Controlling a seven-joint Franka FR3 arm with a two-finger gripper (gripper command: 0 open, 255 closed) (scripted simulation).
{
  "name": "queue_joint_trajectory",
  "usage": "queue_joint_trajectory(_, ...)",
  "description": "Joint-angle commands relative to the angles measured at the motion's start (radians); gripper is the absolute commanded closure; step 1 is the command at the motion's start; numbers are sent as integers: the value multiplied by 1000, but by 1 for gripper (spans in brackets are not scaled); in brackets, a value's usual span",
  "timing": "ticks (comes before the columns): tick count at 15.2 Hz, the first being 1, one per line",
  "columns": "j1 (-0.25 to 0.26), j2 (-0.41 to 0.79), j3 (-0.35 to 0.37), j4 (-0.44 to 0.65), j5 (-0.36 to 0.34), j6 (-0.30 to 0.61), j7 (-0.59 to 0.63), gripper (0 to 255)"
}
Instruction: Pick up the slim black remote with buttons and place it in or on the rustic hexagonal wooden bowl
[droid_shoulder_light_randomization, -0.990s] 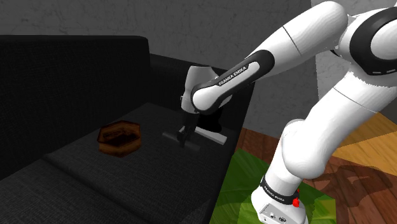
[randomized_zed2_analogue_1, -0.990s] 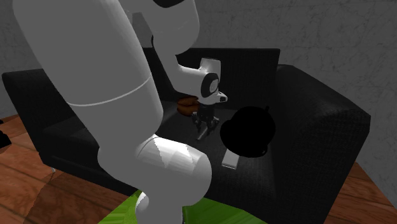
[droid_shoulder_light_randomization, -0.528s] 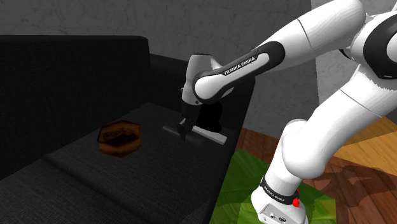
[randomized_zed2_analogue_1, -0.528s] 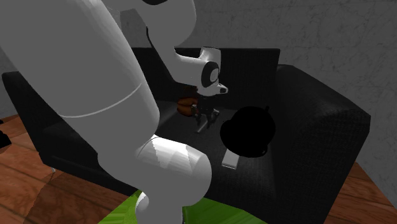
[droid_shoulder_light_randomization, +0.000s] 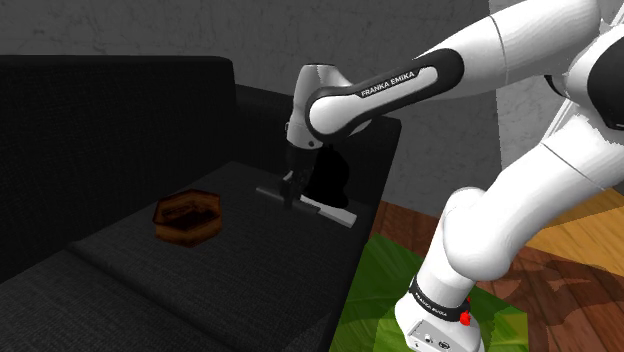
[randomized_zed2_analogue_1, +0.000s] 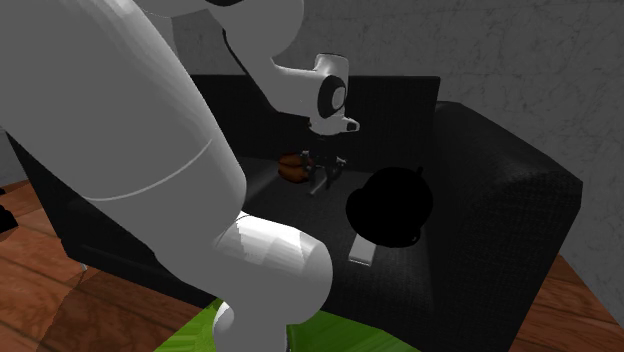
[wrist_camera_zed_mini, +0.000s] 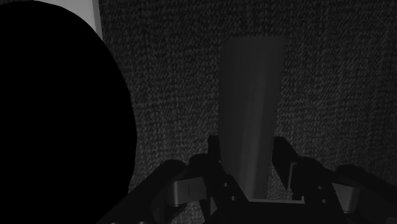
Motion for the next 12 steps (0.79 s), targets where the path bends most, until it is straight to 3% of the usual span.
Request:
queue_joint_trajectory(1, -1, -17, -1, 16, -3, -33, 3, 255)
queue_joint_trajectory(12, -5, -67, -7, 128, -14, -194, 18, 255)
